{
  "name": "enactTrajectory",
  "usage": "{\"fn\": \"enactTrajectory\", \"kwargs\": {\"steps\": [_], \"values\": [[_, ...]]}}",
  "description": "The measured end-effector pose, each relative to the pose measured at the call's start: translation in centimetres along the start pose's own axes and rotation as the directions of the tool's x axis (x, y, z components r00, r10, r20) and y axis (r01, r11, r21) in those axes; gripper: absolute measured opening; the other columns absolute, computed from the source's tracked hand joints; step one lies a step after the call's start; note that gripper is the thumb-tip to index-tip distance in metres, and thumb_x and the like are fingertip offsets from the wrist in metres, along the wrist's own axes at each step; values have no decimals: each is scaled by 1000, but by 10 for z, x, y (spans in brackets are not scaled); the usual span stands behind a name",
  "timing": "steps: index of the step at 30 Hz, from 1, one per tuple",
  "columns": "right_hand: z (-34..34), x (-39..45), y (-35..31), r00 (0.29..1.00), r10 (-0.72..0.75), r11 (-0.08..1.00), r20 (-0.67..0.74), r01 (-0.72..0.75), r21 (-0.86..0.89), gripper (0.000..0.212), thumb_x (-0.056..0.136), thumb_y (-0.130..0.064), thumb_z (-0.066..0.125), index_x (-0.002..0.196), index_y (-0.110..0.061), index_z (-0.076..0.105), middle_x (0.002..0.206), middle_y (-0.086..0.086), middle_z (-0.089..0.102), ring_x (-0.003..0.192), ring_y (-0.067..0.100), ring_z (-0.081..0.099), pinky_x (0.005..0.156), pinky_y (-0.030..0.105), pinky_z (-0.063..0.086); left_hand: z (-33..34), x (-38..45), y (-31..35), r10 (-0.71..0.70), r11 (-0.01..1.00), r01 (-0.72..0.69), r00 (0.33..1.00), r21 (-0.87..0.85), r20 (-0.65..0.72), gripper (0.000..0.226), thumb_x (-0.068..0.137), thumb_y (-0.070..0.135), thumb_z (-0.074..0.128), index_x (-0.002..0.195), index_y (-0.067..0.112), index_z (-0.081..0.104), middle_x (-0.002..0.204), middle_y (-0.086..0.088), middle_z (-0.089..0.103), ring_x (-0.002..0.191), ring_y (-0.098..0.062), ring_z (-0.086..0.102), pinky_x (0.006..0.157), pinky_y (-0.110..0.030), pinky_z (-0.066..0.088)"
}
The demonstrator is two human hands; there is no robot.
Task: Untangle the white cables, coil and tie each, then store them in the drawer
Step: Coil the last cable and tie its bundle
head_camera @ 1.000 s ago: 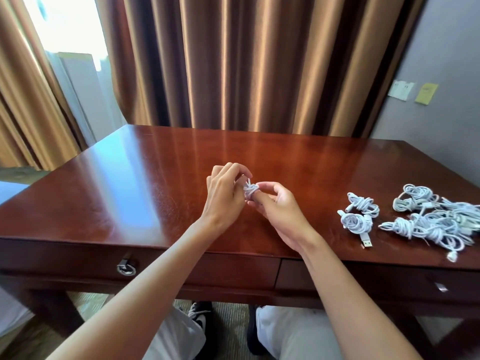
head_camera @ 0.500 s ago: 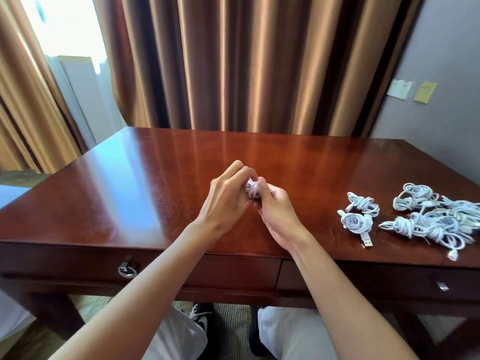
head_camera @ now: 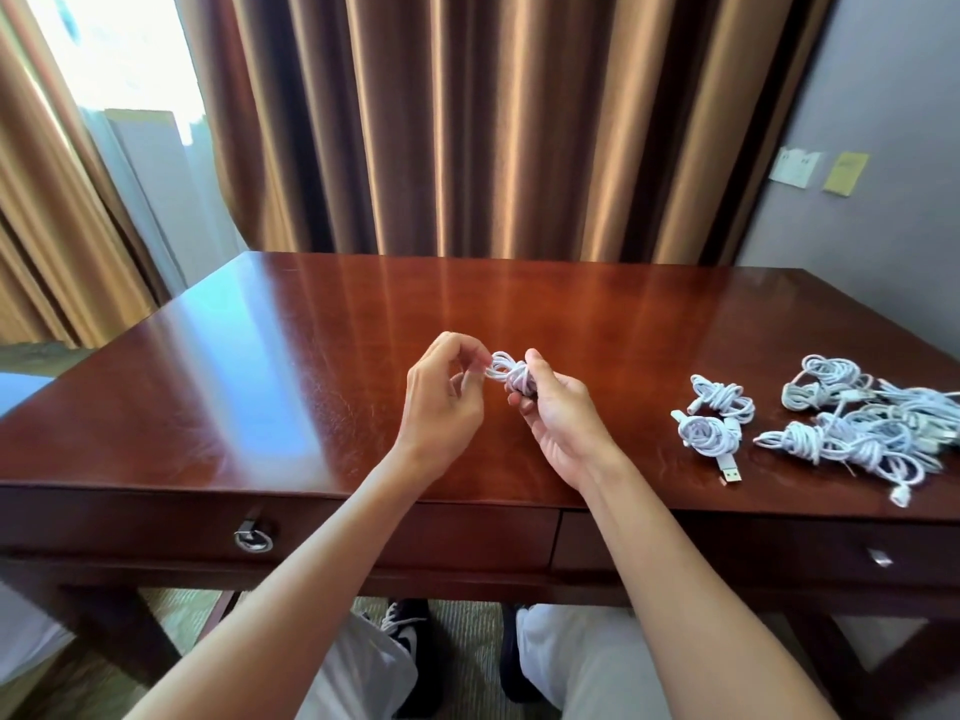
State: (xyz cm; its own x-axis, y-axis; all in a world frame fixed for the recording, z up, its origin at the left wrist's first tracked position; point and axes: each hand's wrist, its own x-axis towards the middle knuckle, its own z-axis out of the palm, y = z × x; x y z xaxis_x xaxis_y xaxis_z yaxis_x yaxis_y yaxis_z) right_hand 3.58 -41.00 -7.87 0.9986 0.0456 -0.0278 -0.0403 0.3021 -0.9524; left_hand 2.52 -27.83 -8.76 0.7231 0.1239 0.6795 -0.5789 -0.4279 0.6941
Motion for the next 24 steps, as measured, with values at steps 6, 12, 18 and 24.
{"fn": "enactTrajectory", "kwargs": {"steps": [6,12,18,24], "values": [[-14,-4,-4,990,102,992,97,-108,59,34,109,-26,44,121,0,62,101,12,71,71,12,66,68,18,56,-3,-1,-9,-68,997,70,992,-12,109,12,92,-1,64,99,9,64,94,1,67,92,-13,67,85,-27,57],[-22,-5,-3,966,182,983,186,-180,-23,43,110,-31,38,124,1,63,100,12,69,86,17,67,76,28,60,1,-6,-10,-139,989,145,983,-41,122,9,88,5,72,92,12,70,96,-1,68,90,-8,69,80,-20,55],[-26,-4,2,973,75,965,218,-16,-260,23,100,-20,62,114,-5,71,88,5,66,74,7,66,75,22,57,-14,-8,-12,-297,936,328,932,-131,207,25,102,14,55,86,8,73,86,-7,74,83,-16,69,84,-36,58],[-11,-13,4,968,-5,886,249,120,-448,21,98,-15,66,115,-3,69,93,9,71,76,10,67,72,21,58,-49,-25,-2,-219,953,187,969,237,114,18,92,7,61,83,18,70,64,2,65,58,-14,57,60,-25,45]]}}
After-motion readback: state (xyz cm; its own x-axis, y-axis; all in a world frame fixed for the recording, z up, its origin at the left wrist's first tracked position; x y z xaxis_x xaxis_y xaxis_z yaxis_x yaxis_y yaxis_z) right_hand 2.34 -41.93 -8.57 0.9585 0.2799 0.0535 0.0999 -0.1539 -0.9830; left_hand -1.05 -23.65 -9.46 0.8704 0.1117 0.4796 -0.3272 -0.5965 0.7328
